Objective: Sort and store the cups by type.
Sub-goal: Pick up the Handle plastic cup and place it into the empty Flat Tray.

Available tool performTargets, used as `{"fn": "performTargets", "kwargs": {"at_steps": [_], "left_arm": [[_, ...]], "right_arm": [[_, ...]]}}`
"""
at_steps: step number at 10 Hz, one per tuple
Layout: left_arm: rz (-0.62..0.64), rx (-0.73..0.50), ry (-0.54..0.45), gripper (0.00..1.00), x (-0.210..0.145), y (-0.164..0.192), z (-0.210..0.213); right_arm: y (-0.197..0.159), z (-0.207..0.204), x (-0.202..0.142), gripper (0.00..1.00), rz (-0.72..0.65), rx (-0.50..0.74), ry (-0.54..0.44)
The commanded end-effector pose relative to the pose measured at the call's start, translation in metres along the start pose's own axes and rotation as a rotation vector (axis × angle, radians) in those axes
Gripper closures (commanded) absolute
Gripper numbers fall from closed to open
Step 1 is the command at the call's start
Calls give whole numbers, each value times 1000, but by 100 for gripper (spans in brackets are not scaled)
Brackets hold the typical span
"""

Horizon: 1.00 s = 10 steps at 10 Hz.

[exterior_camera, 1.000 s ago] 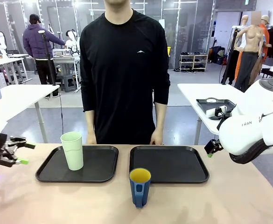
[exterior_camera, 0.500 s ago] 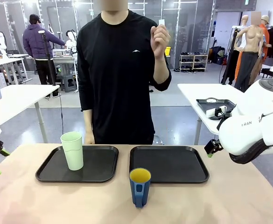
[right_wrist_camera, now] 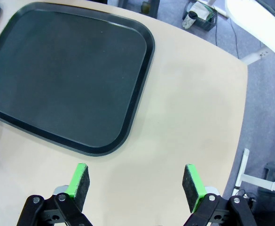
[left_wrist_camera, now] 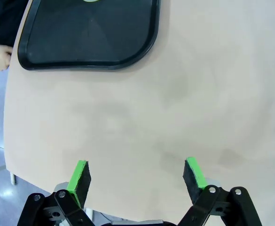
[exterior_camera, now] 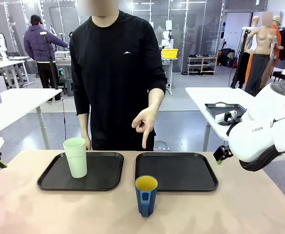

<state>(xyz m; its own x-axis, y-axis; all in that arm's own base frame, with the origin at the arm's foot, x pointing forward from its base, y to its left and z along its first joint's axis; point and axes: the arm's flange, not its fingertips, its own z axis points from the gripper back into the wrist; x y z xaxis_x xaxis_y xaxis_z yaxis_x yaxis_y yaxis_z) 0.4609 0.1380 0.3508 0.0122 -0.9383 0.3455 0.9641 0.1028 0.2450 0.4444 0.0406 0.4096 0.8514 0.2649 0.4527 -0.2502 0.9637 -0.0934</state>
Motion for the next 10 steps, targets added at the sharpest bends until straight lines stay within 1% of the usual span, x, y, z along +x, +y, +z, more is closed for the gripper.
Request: {"fn": "performTargets", "kwargs": {"at_steps": [1, 10], "left_arm": [[-13, 18, -33, 0, -1, 2, 1], [-13, 18, -33, 0, -1, 2, 1]], "right_arm": [[0, -1, -1, 0, -1, 2, 1], [0, -1, -1, 0, -1, 2, 1]]}}
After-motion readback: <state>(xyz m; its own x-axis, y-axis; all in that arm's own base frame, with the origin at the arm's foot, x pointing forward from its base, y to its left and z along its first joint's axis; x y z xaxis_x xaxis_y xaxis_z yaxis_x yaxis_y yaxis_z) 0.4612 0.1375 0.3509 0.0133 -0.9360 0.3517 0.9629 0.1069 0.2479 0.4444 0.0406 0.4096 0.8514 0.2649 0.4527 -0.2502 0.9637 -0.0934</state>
